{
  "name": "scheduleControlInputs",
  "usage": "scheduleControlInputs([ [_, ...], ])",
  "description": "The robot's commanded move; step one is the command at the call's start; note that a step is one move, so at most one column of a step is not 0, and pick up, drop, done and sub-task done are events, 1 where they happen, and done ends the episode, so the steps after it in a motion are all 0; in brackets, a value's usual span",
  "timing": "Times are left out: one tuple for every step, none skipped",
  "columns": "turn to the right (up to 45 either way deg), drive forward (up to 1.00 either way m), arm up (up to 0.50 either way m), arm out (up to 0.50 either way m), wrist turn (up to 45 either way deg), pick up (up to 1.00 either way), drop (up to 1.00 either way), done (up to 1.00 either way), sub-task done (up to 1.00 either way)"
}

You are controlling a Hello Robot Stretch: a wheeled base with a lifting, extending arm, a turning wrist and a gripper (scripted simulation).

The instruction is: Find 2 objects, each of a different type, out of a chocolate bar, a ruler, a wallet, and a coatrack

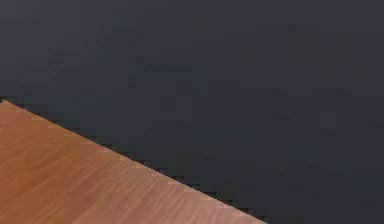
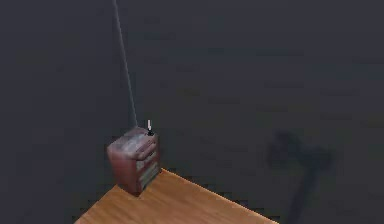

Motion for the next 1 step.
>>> scheduleControlInputs([
  [45.0, 0.0, 0.0, 0.0, 0.0, 0.0, 0.0, 0.0, 0.0],
])
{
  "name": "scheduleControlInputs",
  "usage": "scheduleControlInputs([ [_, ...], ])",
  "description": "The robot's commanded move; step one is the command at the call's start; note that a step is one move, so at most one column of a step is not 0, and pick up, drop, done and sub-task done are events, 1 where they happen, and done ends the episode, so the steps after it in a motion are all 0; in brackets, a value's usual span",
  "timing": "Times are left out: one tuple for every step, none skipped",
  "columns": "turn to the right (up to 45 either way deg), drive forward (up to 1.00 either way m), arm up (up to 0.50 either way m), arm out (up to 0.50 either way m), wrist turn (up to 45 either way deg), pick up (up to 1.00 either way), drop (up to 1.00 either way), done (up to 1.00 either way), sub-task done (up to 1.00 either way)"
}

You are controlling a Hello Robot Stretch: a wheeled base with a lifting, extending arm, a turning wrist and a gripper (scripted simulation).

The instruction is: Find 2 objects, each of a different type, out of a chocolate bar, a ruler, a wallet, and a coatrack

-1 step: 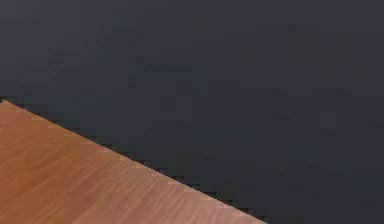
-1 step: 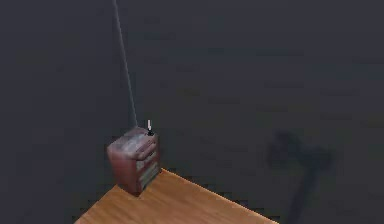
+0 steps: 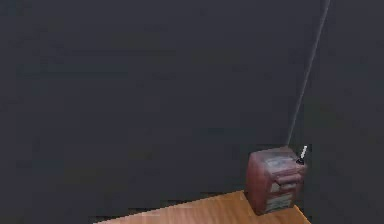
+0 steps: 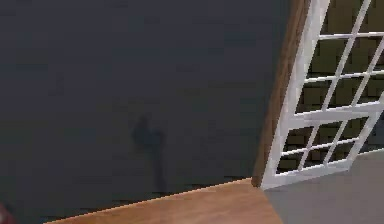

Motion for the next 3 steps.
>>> scheduleControlInputs([
  [45.0, 0.0, 0.0, 0.0, 0.0, 0.0, 0.0, 0.0, 0.0],
  [45.0, 0.0, 0.0, 0.0, 0.0, 0.0, 0.0, 0.0, 0.0],
  [42.0, 0.0, 0.0, 0.0, 0.0, 0.0, 0.0, 0.0, 0.0],
])
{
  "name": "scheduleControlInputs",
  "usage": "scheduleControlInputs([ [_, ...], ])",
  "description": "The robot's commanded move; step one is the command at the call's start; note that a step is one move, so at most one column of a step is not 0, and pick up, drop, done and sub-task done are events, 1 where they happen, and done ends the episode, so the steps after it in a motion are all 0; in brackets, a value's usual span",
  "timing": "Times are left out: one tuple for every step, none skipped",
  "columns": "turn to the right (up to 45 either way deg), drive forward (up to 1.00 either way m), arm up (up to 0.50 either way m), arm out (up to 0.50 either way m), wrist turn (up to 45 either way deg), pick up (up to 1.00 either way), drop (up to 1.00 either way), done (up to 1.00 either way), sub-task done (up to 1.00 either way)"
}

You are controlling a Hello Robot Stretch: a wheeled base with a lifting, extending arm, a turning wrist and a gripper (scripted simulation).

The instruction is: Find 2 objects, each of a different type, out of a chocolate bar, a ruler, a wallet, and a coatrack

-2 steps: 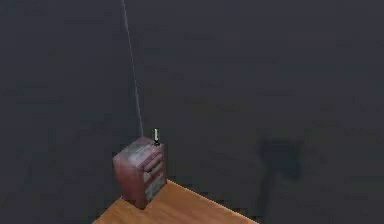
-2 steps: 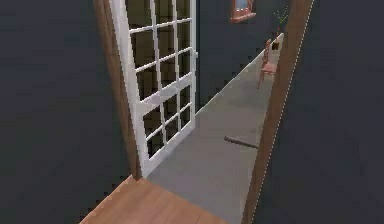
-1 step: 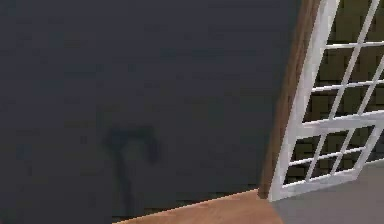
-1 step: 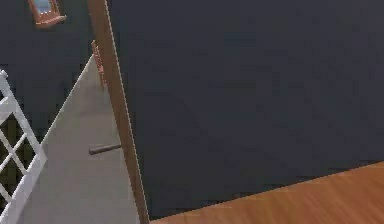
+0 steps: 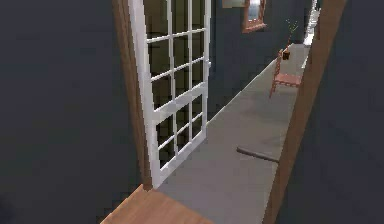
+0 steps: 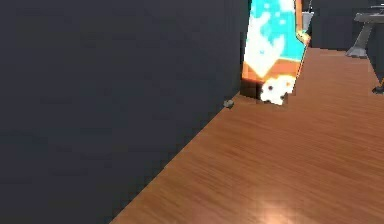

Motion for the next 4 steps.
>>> scheduleControlInputs([
  [0.0, 0.85, 0.0, 0.0, 0.0, 0.0, 0.0, 0.0, 0.0],
  [30.0, 0.0, 0.0, 0.0, 0.0, 0.0, 0.0, 0.0, 0.0],
  [0.0, 0.3, 0.0, 0.0, 0.0, 0.0, 0.0, 0.0, 0.0],
  [45.0, 0.0, 0.0, 0.0, 0.0, 0.0, 0.0, 0.0, 0.0],
])
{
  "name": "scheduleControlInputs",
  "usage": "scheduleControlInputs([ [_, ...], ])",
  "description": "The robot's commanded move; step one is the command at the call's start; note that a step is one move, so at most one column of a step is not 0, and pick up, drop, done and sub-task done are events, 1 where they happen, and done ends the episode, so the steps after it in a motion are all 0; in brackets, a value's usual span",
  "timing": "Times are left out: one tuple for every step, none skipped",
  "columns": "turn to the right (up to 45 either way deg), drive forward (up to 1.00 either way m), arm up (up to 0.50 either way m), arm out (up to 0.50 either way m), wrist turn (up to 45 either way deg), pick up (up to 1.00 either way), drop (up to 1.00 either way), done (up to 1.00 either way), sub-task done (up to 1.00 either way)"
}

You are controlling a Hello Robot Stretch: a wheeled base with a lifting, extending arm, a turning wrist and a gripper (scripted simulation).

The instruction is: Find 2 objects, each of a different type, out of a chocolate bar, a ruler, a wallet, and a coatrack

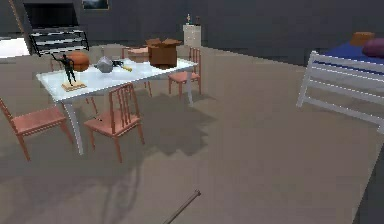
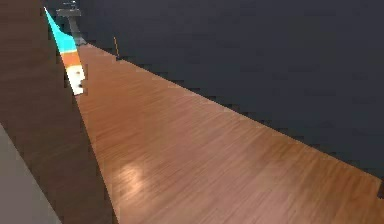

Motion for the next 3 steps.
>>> scheduleControlInputs([
  [9.0, 0.0, 0.0, 0.0, 0.0, 0.0, 0.0, 0.0, 0.0],
  [0.0, 0.55, 0.0, 0.0, 0.0, 0.0, 0.0, 0.0, 0.0],
  [36.0, 0.0, 0.0, 0.0, 0.0, 0.0, 0.0, 0.0, 0.0],
])
